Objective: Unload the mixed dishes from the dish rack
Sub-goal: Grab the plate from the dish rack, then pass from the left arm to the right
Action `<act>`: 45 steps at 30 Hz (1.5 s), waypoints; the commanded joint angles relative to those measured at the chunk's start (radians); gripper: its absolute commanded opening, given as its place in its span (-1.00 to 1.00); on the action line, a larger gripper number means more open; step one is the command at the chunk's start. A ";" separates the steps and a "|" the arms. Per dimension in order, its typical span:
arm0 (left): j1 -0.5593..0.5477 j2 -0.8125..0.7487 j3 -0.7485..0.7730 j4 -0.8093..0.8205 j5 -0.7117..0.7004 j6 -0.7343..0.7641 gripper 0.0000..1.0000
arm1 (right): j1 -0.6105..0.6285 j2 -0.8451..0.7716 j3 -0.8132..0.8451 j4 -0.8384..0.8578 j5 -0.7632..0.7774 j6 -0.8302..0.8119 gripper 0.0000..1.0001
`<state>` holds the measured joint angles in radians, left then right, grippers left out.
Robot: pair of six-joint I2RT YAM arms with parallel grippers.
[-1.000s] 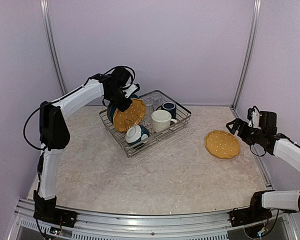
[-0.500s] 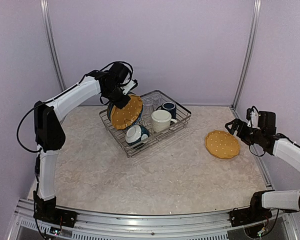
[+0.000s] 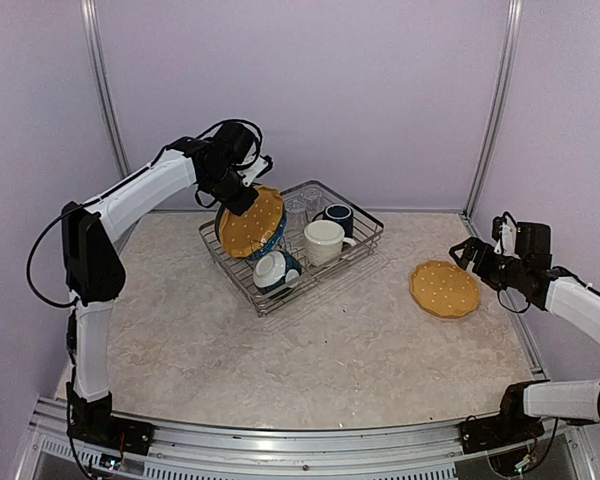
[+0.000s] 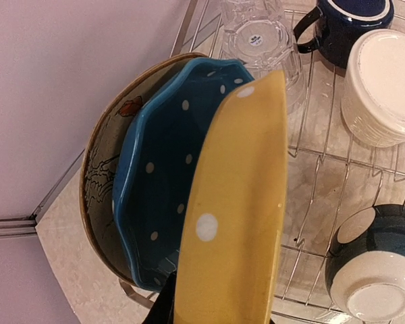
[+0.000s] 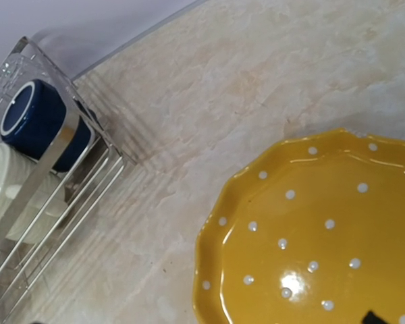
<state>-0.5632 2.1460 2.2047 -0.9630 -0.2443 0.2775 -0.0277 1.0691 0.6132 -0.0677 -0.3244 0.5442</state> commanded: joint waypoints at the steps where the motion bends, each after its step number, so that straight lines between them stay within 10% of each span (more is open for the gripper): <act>1: -0.015 -0.158 0.034 0.105 0.039 -0.083 -1.00 | 0.016 0.005 0.016 0.011 0.015 0.006 0.99; 23: 0.069 -0.263 0.091 0.056 0.269 -0.421 -1.00 | 0.025 0.006 0.014 0.012 0.018 0.011 1.00; 33: 0.254 -0.464 -0.258 0.342 0.827 -0.787 -1.00 | 0.076 0.034 0.024 0.018 0.012 0.025 0.99; 45: 0.171 -0.483 -0.493 0.571 0.976 -0.933 -1.00 | 0.298 0.184 0.122 0.187 -0.131 0.142 1.00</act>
<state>-0.3397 1.6836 1.7042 -0.5854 0.6353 -0.6033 0.1894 1.2114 0.6971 -0.0078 -0.3668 0.6067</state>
